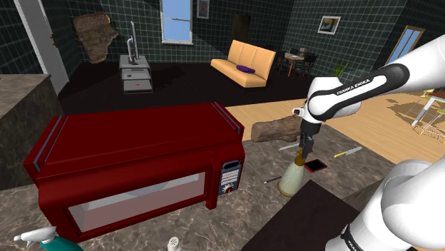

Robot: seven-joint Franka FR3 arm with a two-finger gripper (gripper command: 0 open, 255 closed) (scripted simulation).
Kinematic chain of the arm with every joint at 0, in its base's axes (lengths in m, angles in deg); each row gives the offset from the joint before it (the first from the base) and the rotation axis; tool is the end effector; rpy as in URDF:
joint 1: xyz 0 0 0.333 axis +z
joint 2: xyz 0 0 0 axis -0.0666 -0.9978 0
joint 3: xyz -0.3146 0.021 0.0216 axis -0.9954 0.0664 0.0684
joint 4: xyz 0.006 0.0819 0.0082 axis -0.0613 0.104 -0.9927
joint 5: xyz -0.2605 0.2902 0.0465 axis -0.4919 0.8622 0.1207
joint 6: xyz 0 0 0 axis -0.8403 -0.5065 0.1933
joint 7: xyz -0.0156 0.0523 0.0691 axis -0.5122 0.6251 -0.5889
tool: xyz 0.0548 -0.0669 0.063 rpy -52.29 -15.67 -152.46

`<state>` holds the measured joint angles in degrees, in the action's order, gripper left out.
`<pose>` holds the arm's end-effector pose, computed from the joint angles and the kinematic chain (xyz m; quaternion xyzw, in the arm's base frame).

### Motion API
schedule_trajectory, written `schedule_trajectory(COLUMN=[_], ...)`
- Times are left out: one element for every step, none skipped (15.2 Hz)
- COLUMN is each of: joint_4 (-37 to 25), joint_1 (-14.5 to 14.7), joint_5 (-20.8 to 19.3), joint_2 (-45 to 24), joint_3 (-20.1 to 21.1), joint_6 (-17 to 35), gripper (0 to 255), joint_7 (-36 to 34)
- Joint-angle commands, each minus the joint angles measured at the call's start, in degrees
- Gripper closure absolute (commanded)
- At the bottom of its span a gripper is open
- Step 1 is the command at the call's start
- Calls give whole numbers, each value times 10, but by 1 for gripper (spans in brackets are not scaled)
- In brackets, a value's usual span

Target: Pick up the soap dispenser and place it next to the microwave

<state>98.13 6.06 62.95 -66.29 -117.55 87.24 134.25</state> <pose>0.3327 -0.1910 0.3146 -0.9598 -0.2768 0.0399 0.0250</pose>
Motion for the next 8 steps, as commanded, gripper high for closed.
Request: schedule_trajectory(joint_4=[10, 13, 16, 18, 18, 18, 18, 18], joint_1=[0, 2, 3, 4, 4, 4, 4, 4], joint_5=[0, 1, 3, 4, 4, 4, 4, 4], joint_2=[-11, -18, -26, -30, -30, -30, -30, -30], joint_3=[-5, -8, -11, -12, -12, -12, -12, -12], joint_6=[21, 31, 42, 48, 48, 48, 48, 48], gripper=[0, 0, 0, 0, 0, 0, 0, 0], joint_7=[3, 5, 7, 8, 8, 8, 8, 8])
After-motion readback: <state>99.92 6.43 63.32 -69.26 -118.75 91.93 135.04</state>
